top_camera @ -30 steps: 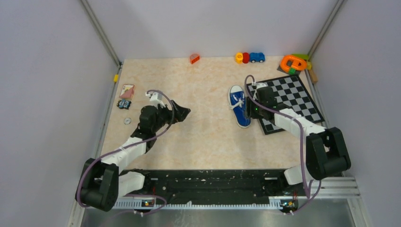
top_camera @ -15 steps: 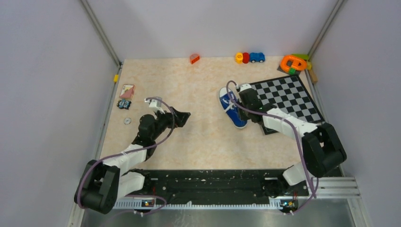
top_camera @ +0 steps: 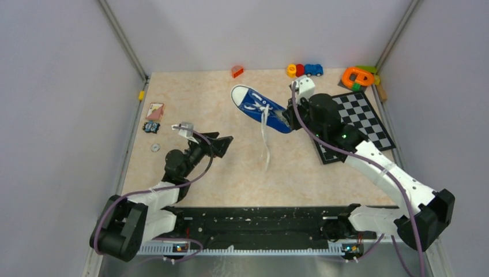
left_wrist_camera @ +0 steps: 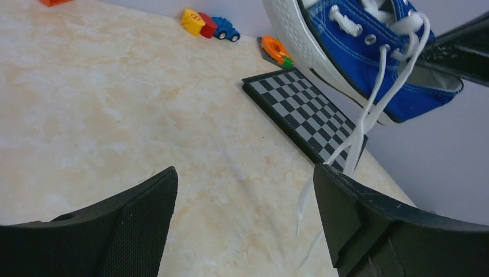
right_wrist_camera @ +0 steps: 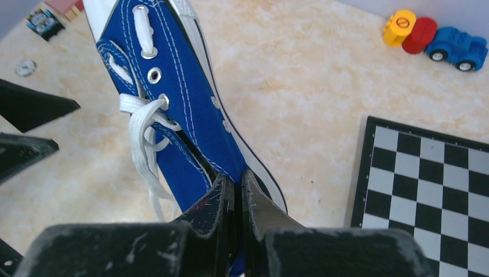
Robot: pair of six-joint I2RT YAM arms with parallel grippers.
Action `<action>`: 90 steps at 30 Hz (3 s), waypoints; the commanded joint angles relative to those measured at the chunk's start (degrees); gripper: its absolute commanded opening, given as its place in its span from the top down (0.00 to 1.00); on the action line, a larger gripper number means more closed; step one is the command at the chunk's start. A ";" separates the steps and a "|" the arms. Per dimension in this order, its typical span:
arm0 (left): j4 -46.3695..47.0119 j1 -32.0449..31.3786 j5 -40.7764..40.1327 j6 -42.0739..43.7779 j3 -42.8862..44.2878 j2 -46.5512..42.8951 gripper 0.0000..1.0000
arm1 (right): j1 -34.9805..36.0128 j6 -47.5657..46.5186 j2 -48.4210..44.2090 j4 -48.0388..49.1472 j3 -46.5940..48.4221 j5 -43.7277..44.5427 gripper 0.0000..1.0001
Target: Tie the shoes
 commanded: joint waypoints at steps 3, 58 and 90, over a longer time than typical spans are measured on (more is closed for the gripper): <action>20.11 -4.15 4.28 2.89 -2.49 2.91 0.10 | 0.34 2.69 -3.23 2.77 7.64 -6.41 1.00; -45.09 -20.26 2.97 5.84 29.42 3.50 1.00 | 0.34 32.21 -2.94 8.65 -8.64 6.87 1.00; -83.65 -14.58 19.31 15.11 62.10 25.20 1.00 | 0.34 1.41 -0.16 30.72 -22.65 -15.03 0.47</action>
